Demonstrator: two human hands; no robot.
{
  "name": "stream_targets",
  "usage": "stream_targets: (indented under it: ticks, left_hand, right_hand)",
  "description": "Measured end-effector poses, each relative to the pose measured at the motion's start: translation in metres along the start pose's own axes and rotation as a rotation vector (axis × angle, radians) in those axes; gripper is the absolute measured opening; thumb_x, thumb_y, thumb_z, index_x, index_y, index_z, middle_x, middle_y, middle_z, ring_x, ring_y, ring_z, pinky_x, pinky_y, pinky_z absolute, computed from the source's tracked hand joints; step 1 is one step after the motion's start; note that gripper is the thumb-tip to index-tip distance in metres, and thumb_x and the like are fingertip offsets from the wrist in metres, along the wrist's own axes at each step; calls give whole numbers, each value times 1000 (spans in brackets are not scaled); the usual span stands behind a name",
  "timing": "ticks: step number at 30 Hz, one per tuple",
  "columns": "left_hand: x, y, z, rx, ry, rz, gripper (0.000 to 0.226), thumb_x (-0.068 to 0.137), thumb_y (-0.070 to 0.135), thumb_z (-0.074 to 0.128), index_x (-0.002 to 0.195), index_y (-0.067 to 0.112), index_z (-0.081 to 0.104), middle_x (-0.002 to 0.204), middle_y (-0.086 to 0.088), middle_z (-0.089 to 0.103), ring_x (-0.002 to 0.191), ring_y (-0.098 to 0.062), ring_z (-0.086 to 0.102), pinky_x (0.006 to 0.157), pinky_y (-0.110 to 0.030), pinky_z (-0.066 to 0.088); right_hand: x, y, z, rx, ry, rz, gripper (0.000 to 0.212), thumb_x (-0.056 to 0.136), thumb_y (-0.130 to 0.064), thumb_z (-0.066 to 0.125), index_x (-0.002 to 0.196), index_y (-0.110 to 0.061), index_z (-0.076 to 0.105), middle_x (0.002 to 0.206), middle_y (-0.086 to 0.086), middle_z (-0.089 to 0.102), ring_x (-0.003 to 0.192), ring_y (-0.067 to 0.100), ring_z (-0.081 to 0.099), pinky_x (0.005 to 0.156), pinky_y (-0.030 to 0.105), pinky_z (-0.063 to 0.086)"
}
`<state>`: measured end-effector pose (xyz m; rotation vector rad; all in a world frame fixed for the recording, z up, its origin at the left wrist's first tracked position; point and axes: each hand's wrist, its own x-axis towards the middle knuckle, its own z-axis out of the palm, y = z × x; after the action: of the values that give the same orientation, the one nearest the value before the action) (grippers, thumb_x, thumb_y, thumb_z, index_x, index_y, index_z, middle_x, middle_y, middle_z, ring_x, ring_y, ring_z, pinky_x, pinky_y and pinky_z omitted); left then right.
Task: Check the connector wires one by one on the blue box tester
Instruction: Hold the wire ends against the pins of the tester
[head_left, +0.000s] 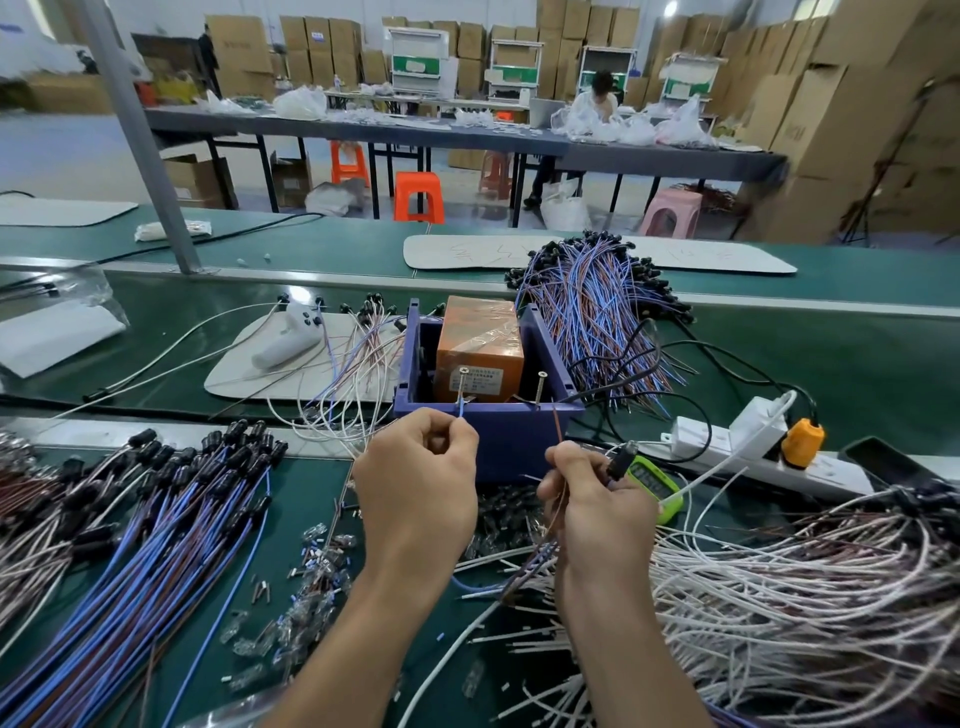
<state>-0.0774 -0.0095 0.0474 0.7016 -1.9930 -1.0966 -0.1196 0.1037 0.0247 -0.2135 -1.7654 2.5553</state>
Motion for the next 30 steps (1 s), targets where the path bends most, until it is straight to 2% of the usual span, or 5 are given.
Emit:
stream_targets:
  ticks: [6,19,23,26,30]
  left_hand:
    - [0,0,-1,-3,-8,0,31,91,26,69,60,26,66,60,22,65,66,-3,61,62,-20,47]
    - [-5,6,-3,-56,49,-15,27,82,34,69,57,25,65,55,17,63,58,-6,58,50,-25,41]
    - [-9,10,-3,-187,-179,-46,15,74,43,62,68,37,74,54,15,65,50,-1,57,49,-18,44]
    - [-8,11,-5,-401,-426,-207,12,72,42,72,74,35,82,68,9,76,68,-5,72,68,-26,60]
    - [-8,8,-21,-500,-512,-305,7,82,18,81,76,21,83,76,-5,79,73,-17,76,71,-31,61]
  right_hand:
    - [5,3,6,-79,-11,-54,33,91,-11,72,59,-18,71,52,5,62,51,16,55,63,36,46]
    - [-9,3,-2,-73,-85,-74,34,88,-6,72,58,-22,68,49,-1,51,45,11,41,46,25,35]
    - [-16,0,-1,-15,-220,-10,32,88,-5,71,60,-19,67,54,-2,47,47,8,40,44,22,33]
    - [-21,-4,1,14,-305,40,34,91,-6,69,60,-18,66,53,-2,47,45,9,38,41,20,31]
    - [-27,-8,0,-53,-400,70,34,92,-8,69,59,-19,66,53,0,46,46,11,39,43,23,30]
